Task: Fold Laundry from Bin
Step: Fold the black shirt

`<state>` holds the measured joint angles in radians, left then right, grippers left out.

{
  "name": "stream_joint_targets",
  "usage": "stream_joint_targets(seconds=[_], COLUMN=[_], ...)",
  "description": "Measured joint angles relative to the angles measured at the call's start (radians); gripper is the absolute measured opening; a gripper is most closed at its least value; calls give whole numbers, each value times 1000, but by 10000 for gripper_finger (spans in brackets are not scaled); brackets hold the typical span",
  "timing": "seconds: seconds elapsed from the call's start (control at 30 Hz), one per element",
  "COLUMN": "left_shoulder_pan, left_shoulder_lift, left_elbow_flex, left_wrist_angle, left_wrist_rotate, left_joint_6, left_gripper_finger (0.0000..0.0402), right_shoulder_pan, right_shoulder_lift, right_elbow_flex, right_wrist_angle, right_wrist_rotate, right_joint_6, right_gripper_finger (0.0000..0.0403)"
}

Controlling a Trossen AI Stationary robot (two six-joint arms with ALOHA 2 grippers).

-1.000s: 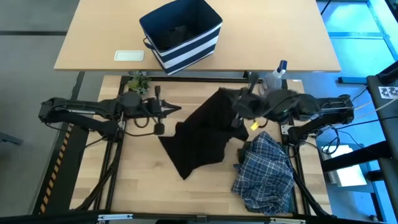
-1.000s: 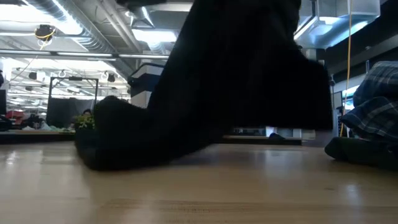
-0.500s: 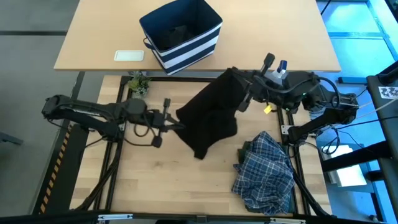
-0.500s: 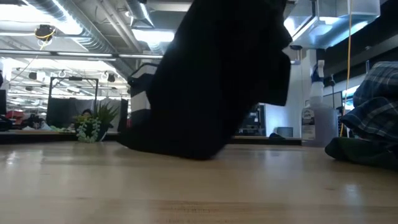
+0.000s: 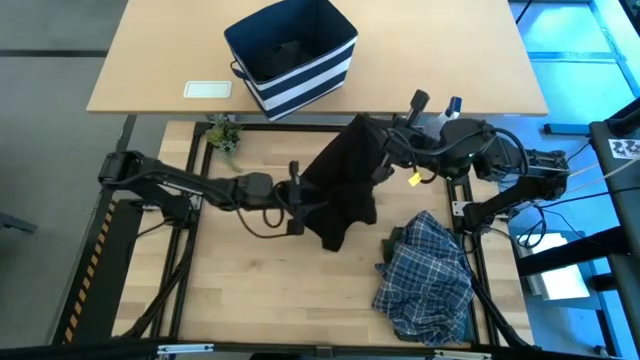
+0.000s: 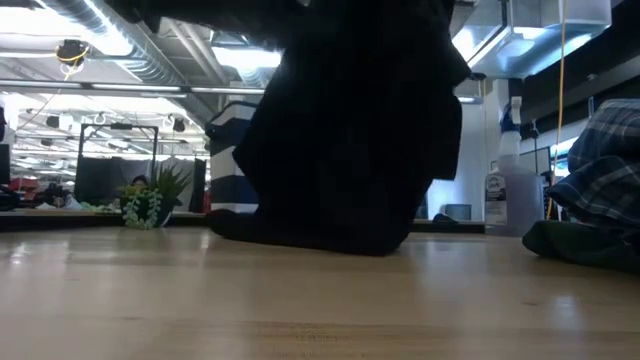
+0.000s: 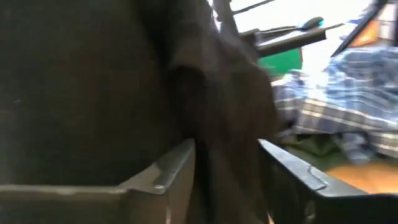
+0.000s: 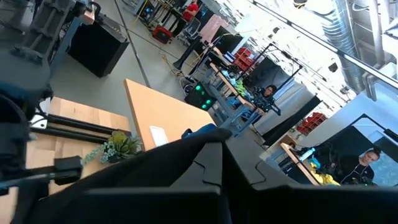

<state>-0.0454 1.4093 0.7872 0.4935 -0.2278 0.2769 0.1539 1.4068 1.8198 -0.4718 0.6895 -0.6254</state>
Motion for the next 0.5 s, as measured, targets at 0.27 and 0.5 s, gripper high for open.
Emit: stream_joint_targets(seconds=[0.27,0.5], left_shoulder_pan=[24,26], left_shoulder_lift=[58,67], left_elbow_flex=[0,0], left_wrist_angle=[31,63], left_wrist_rotate=[-46,-5], left_joint_6=[-39,-36], left_gripper_finger=[228,196], right_shoulder_pan=[0,0], right_shoulder_lift=[5,5], right_elbow_flex=[0,0], right_wrist_angle=[-4,-3], right_wrist_rotate=[-1,1], right_joint_6=[0,0], right_gripper_finger=[0,0])
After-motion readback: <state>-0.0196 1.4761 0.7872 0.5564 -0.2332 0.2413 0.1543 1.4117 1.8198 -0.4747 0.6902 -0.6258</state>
